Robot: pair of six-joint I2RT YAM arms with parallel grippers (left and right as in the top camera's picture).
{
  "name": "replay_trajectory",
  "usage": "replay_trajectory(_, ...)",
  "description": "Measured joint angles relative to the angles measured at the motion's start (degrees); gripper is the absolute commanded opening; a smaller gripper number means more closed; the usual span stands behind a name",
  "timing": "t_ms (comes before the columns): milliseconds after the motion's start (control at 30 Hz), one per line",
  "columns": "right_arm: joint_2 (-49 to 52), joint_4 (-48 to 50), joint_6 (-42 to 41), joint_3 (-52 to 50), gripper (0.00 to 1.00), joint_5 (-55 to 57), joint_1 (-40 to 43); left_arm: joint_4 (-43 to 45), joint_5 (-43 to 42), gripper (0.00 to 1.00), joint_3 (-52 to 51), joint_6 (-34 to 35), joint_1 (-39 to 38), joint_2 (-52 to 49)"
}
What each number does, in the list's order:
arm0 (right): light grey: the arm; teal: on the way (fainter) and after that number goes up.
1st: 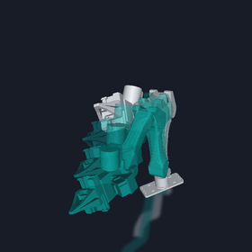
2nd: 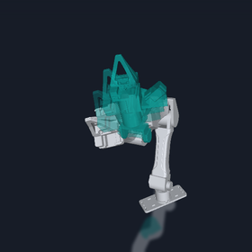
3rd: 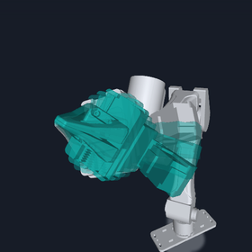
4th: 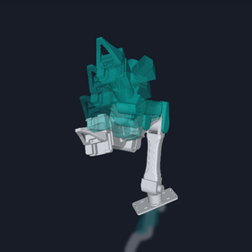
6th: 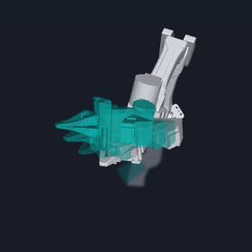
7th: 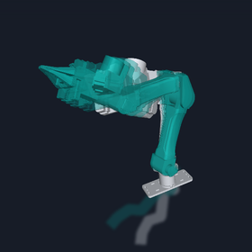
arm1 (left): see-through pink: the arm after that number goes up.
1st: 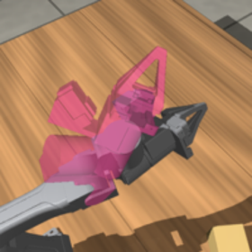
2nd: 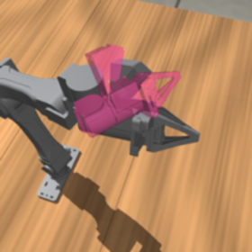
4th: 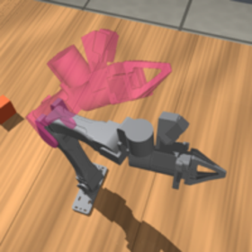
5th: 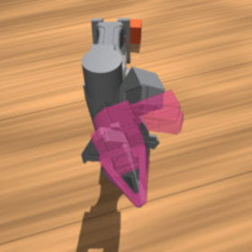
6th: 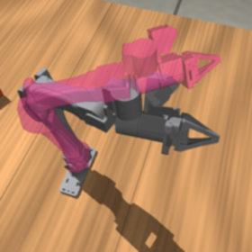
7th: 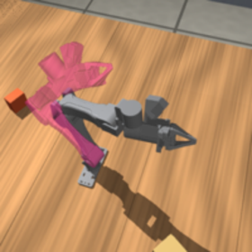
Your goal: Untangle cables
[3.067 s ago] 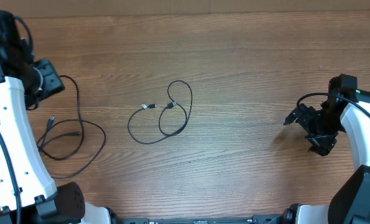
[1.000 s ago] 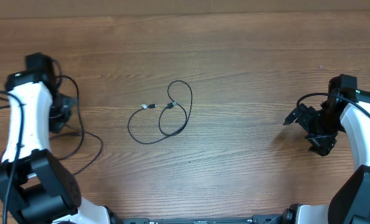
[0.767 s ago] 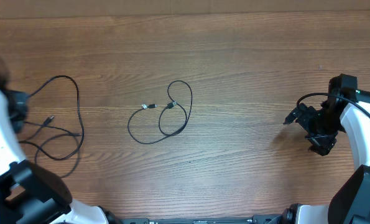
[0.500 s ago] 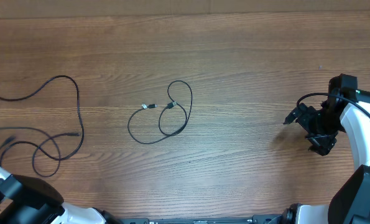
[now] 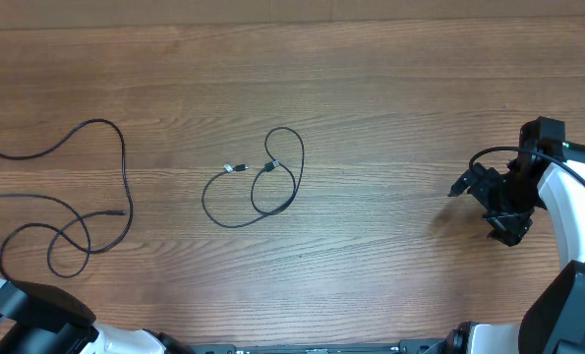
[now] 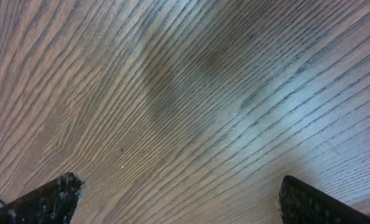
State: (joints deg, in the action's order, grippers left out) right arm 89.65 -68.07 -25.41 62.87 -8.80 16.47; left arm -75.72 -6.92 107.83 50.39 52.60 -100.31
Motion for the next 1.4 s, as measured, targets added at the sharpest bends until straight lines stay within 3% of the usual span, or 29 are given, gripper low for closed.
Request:
replay_trajectory(233,0.0,0.0,0.0,0.0,1.00,0.0,0.0,6.1,-3.4,0.07,0.0,-0.1,0.0,0.0)
replay_trajectory(533,0.0,0.0,0.0,0.0,1.00,0.0,0.0,20.2,-18.9,0.05,0.0,-5.7,0.0,0.0)
replay_trajectory(600,0.0,0.0,0.0,0.0,1.00,0.0,0.0,22.0,-21.7,0.17,0.0,-7.6,0.0,0.0)
replay_trajectory(867,0.0,0.0,0.0,0.0,1.00,0.0,0.0,23.0,-27.4,0.40,0.1,-17.1,0.0,0.0)
replay_trajectory(933,0.0,0.0,0.0,0.0,1.00,0.0,0.0,22.8,-29.8,0.60,0.1,-21.1,0.0,0.0)
replay_trajectory(1000,0.0,0.0,0.0,0.0,1.00,0.0,0.0,21.6,-32.4,0.70,0.1,-24.8,0.0,0.0)
replay_trajectory(1400,0.0,0.0,0.0,0.0,1.00,0.0,0.0,13.2,-41.4,0.74,0.1,-38.6,-2.1,0.0)
